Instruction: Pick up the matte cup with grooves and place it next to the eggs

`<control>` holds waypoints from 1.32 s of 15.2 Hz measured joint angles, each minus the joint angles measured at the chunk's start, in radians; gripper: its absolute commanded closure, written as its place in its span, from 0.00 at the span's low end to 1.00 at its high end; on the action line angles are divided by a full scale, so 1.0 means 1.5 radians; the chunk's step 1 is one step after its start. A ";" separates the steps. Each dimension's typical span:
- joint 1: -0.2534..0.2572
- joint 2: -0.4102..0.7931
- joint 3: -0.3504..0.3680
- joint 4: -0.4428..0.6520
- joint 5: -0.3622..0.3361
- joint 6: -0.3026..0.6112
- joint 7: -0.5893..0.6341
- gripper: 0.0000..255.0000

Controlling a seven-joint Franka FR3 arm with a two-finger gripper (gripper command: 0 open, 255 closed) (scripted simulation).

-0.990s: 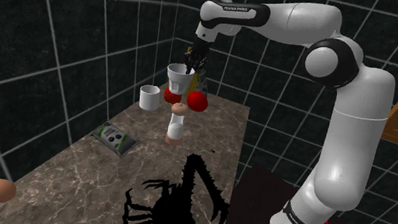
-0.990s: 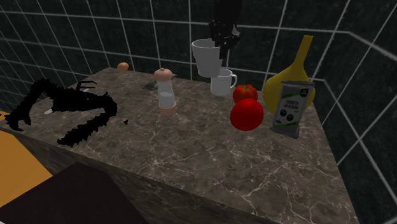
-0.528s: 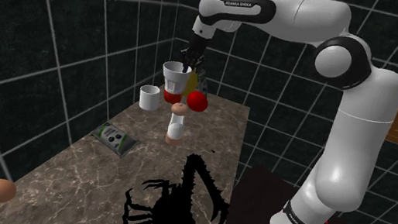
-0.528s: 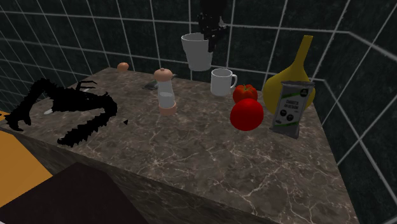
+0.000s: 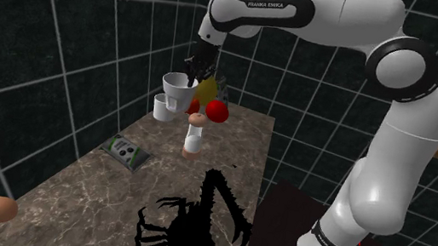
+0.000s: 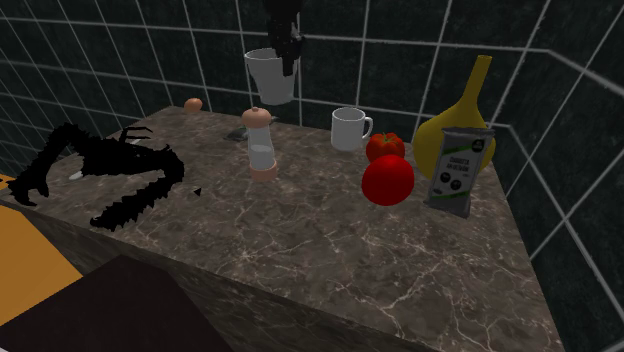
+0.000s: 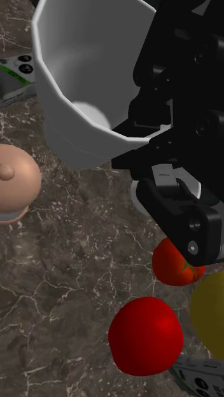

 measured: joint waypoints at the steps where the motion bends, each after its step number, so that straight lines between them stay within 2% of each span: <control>1: 0.009 -0.012 0.006 -0.012 -0.004 0.002 0.015 1.00; 8: 0.068 -0.036 0.053 -0.048 -0.025 0.028 0.125 1.00; 13: 0.109 -0.033 0.086 -0.047 -0.040 0.038 0.203 1.00; 20: 0.169 -0.002 0.132 -0.008 -0.068 0.038 0.317 1.00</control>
